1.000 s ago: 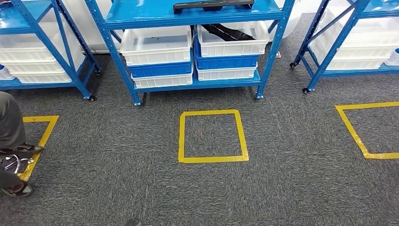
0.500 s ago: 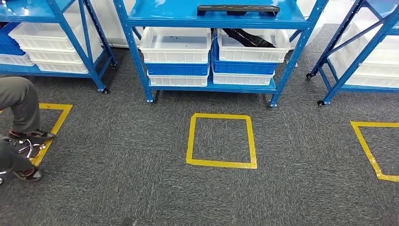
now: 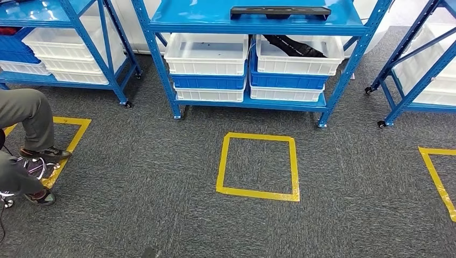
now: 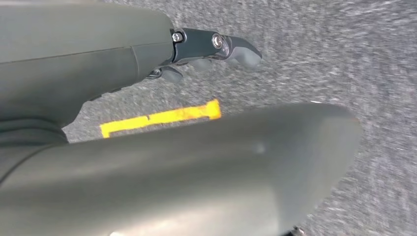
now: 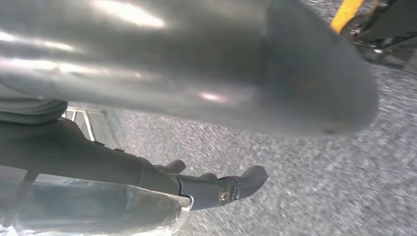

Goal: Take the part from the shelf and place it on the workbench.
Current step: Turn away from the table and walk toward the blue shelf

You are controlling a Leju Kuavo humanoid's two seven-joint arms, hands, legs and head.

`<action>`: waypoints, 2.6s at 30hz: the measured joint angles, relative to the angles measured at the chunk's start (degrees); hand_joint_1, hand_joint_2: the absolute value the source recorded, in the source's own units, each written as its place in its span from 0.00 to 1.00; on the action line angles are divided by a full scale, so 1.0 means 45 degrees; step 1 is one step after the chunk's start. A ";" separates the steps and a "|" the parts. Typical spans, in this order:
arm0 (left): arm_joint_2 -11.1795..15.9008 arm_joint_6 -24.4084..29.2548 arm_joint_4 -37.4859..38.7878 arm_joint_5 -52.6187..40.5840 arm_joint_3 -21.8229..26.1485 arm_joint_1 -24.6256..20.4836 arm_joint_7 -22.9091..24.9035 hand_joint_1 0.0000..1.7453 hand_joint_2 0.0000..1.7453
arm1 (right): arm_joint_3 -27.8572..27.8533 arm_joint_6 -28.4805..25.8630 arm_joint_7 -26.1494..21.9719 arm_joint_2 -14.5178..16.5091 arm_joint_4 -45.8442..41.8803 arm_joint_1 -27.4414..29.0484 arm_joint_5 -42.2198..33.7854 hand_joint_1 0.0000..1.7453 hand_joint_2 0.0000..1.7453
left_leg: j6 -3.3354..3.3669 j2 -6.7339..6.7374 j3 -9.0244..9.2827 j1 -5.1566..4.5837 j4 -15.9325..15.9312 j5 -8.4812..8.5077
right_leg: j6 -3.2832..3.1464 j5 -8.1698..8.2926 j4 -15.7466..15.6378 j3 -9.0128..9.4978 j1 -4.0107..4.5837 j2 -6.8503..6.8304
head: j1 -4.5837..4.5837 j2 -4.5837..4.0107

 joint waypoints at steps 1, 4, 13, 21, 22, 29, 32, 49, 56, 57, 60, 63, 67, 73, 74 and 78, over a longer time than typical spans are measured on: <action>-0.0001 -0.0010 0.0001 0.0000 -0.0001 0.0005 -0.0001 0.00 0.00 | 0.0000 0.0000 -0.0001 0.0001 0.0000 0.0000 0.0002 0.00 0.00 | -0.0044 0.0073 -0.0606 0.0003 0.0966 -0.0321 | -0.0065 -0.0088 0.0000 0.0083 0.0025 -0.0010 | -0.0015 0.0000; -0.0002 -0.0039 0.0005 0.0000 0.0000 0.0044 0.0002 0.00 0.00 | 0.0000 0.0001 -0.0002 0.0000 0.0001 0.0029 0.0004 0.00 0.00 | 0.0023 0.0114 -0.2010 -0.0013 0.2534 -0.0267 | -0.0124 -0.0387 -0.0002 0.0408 0.0125 -0.0011 | -0.0016 0.0000; 0.0081 -0.0033 -0.0010 0.0001 -0.0001 0.0015 0.0001 0.00 0.00 | 0.0000 0.0007 -0.0008 0.0156 0.0022 -0.0009 0.0007 0.00 0.00 | 0.1302 0.0146 -0.0433 -0.0479 -0.1485 0.1962 | 0.0320 -0.0844 0.0090 0.1355 0.0332 -0.0097 | 0.0036 -0.0002; 0.0015 -0.0061 0.0000 0.0022 0.0002 0.0046 0.0006 0.00 0.00 | -0.0006 -0.0015 -0.0013 0.0023 0.0019 0.0089 0.0022 0.00 0.00 | 0.0891 -0.0120 0.0621 -0.0190 -0.1645 0.1304 | 0.0727 -0.1831 0.2300 -0.1284 -0.0003 0.0017 | 0.0052 0.0000; 0.0007 -0.0075 0.0002 0.0015 0.0001 0.0051 0.0007 0.00 0.00 | -0.0009 -0.0012 -0.0014 0.0017 0.0025 0.0104 0.0019 0.00 0.00 | 0.0759 -0.0136 0.0744 -0.0168 -0.1610 0.1147 | 0.1042 -0.1170 0.1509 -0.1143 -0.0099 -0.0011 | 0.0077 0.0000; 0.0017 -0.0095 0.0004 -0.0024 -0.0002 -0.0014 0.0026 0.00 0.00 | -0.0053 0.0006 -0.0035 0.0046 0.0036 0.0049 -0.0006 0.00 0.00 | 0.0241 -0.0003 0.0865 -0.0102 -0.0696 0.0319 | 0.0347 0.0246 0.0257 -0.0460 -0.0194 -0.0142 | 0.0008 0.0000; 0.0011 -0.0089 0.0005 -0.0023 -0.0006 -0.0019 0.0056 0.00 0.00 | -0.0069 0.0026 -0.0036 0.0047 0.0034 0.0026 0.0005 0.00 0.00 | 0.0003 0.0067 -0.0412 -0.0018 0.1360 -0.0577 | 0.0117 0.0054 0.0253 -0.0302 -0.0129 -0.0131 | -0.0034 0.0000; 0.0025 0.0028 0.0011 0.0242 0.0001 0.0049 0.0120 0.00 0.00 | -0.0073 0.0214 0.0045 0.0112 0.0044 -0.0142 0.0501 0.00 0.00 | 0.1043 -0.0062 0.0306 -0.0379 -0.1337 0.1191 | 0.0490 -0.1872 0.3252 -0.1045 0.0141 -0.0007 | -0.0016 0.0000; -0.0039 0.0024 0.0028 0.0217 -0.0001 0.0068 0.0193 0.00 0.00 | -0.0073 0.0015 0.0196 0.0045 0.0046 -0.0141 0.0687 0.00 0.00 | 0.0663 -0.0143 0.0689 -0.0417 -0.1241 0.0740 | 0.0446 -0.0239 0.0116 -0.0131 0.0249 0.0009 | -0.0086 0.0000; -0.0039 0.0023 0.0028 0.0211 -0.0001 0.0062 0.0211 0.00 0.00 | -0.0073 -0.0002 0.0209 0.0044 0.0045 -0.0134 0.0692 0.00 0.00 | 0.0612 -0.0135 0.0703 -0.0409 -0.1196 0.0709 | 0.0307 -0.0239 0.0077 -0.0045 0.0244 0.0012 | -0.0106 0.0000; -0.0022 0.0018 0.0022 0.0178 -0.0002 0.0042 0.0223 0.00 0.00 | -0.0074 0.0012 0.0253 0.0060 0.0040 -0.0113 0.0690 0.00 0.00 | 0.0391 -0.0051 0.0479 -0.0349 -0.0498 0.0432 | 0.0084 -0.0270 0.0013 0.0272 0.0114 0.0023 | -0.0124 0.0000; -0.0024 0.0008 0.0022 0.0104 -0.0011 0.0032 0.0217 0.00 0.00 | -0.0083 0.0039 0.0265 0.0071 0.0039 -0.0129 0.0653 0.00 0.00 | 0.0099 0.0064 -0.0968 -0.0171 0.1762 -0.0338 | -0.0060 -0.0438 -0.0005 0.0473 0.0080 0.0022 | -0.0135 0.0000; -0.0022 -0.0036 0.0024 0.0059 -0.0059 0.0067 0.0214 0.00 0.00 | -0.0123 0.0026 0.0264 0.0072 0.0039 -0.0054 0.0595 0.00 0.00 | 0.0135 0.0116 -0.1628 -0.0066 0.1366 0.0744 | -0.0019 -0.0738 -0.0023 0.0831 0.0096 0.0039 | -0.0137 0.0000; 0.0053 -0.0051 0.0011 0.0030 -0.0135 0.0012 0.0204 0.00 0.00 | -0.0175 -0.0012 0.0240 0.0186 0.0034 -0.0078 0.0576 0.00 0.00 | 0.0841 0.0085 -0.0526 -0.0403 -0.1271 0.1600 | 0.0431 -0.0862 -0.0149 0.1368 0.0174 0.0001 | -0.0154 0.0000; 0.0051 -0.0058 0.0012 0.0018 -0.0159 0.0023 0.0213 0.00 0.00 | -0.0187 -0.0017 0.0226 0.0191 0.0033 -0.0074 0.0566 0.00 0.00 | 0.0926 0.0085 -0.0339 -0.0390 -0.1432 0.1677 | 0.0497 -0.0860 -0.0021 0.1458 0.0210 -0.0004 | -0.0152 -0.0001; 0.0042 -0.0080 0.0015 -0.0015 -0.0214 -0.0029 0.0233 0.00 0.00 | -0.0241 -0.0023 0.0170 0.0177 0.0033 -0.0131 0.0522 0.00 0.00 | 0.1141 0.0073 0.0131 -0.0358 -0.1580 0.1682 | 0.0482 -0.1766 0.2053 0.0254 0.0185 0.0029 | -0.0077 0.0000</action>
